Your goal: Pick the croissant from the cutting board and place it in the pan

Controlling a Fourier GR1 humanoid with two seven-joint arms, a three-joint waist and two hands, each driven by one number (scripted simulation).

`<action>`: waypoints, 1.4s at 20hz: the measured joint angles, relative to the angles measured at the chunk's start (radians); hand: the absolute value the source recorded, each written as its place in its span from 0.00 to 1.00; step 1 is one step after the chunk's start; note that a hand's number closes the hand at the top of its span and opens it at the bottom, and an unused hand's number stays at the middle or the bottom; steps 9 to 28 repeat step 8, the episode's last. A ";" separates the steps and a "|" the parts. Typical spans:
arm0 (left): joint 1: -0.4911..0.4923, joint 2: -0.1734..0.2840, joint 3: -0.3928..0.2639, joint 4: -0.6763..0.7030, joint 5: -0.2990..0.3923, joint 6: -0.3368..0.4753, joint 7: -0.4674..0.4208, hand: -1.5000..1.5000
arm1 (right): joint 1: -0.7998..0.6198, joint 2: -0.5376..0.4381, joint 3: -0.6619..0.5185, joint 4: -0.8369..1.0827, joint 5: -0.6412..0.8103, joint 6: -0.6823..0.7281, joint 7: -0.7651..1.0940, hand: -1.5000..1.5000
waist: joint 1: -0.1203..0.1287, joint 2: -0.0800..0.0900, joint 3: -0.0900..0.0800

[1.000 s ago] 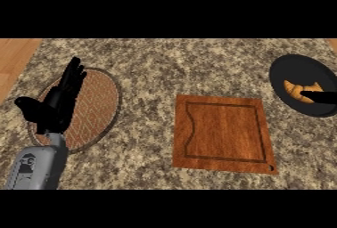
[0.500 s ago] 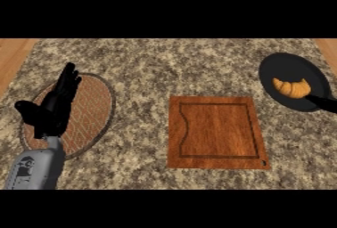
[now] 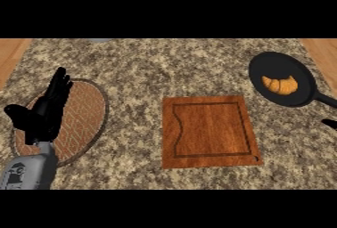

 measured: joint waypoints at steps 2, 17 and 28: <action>0.014 -0.009 -0.008 -0.014 -0.007 0.007 -0.001 0.50 | 0.056 0.023 0.004 -0.094 -0.026 0.027 0.031 0.00 | -0.002 -0.001 0.000; 0.002 -0.003 -0.001 -0.005 -0.007 0.004 0.000 0.50 | 0.244 0.111 0.029 -0.437 -0.084 0.094 0.181 0.00 | -0.003 0.002 -0.001; 0.002 -0.003 -0.001 -0.005 -0.007 0.004 0.000 0.50 | 0.244 0.111 0.029 -0.437 -0.084 0.094 0.181 0.00 | -0.003 0.002 -0.001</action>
